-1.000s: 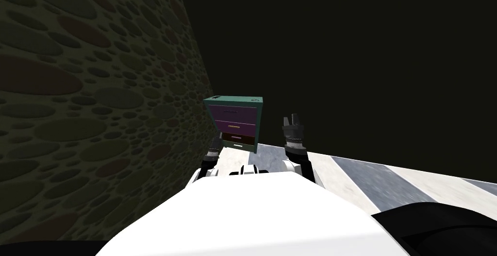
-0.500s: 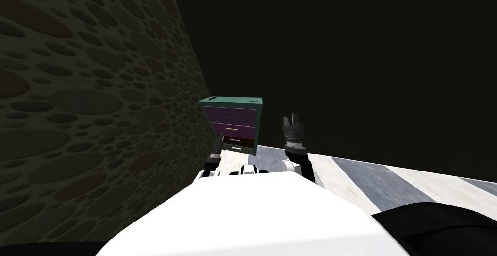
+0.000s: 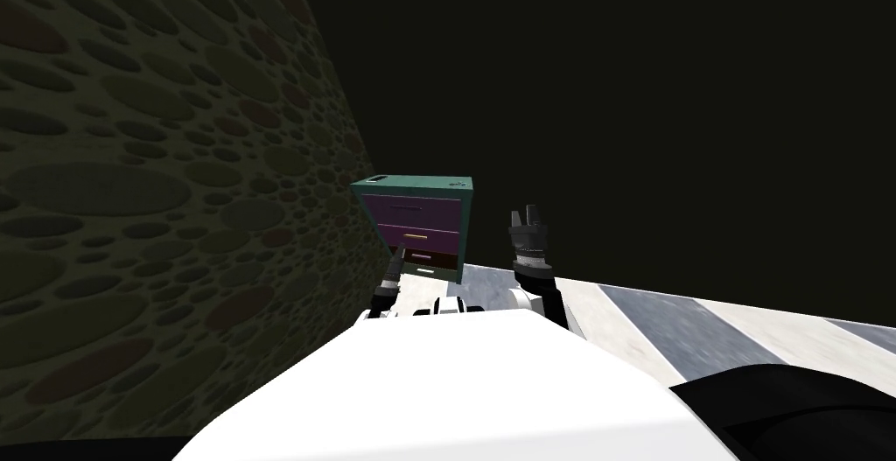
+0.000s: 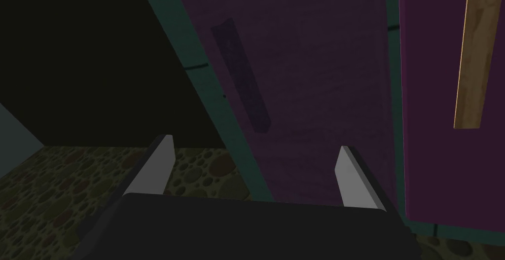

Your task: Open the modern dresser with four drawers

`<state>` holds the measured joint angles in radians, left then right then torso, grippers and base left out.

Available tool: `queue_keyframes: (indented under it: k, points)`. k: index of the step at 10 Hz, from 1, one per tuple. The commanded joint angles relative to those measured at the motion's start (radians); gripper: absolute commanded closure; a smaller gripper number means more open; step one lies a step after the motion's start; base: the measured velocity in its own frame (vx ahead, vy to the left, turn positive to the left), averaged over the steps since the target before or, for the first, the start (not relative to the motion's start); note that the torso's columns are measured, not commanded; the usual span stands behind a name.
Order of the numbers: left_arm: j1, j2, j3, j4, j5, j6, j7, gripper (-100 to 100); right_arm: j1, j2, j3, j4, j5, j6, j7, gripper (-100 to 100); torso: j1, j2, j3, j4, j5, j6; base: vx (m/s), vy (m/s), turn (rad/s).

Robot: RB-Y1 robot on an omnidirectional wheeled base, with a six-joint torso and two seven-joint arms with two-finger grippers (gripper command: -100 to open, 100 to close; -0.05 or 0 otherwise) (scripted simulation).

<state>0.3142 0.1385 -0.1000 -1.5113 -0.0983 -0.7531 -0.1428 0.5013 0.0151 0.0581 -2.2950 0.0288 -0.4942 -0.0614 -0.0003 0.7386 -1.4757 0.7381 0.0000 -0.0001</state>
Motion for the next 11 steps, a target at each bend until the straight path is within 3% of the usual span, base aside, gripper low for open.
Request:
queue_keyframes:
  k: [1,4,11]
  points:
    - [-0.012,-0.008,-0.005,0.074,-0.002,-0.025,-0.006,-100,0.0,0.0,0.0,0.0,0.0,0.0,0.0,0,0.0,-0.001,0.0,0.0,0.0,0.0,0.086,-0.015,-0.044]
    - [-0.035,-0.013,-0.009,0.178,-0.002,-0.062,-0.011,-100,0.0,0.0,0.0,0.0,0.0,0.0,0.0,0,0.0,-0.003,-0.002,-0.001,0.0,0.0,0.119,-0.015,-0.044]
    - [-0.068,-0.016,-0.014,0.352,-0.003,-0.114,-0.018,-100,0.0,0.0,0.0,0.0,0.0,0.0,0.0,0,0.001,-0.002,-0.001,-0.001,0.0,0.0,0.081,-0.002,-0.028]
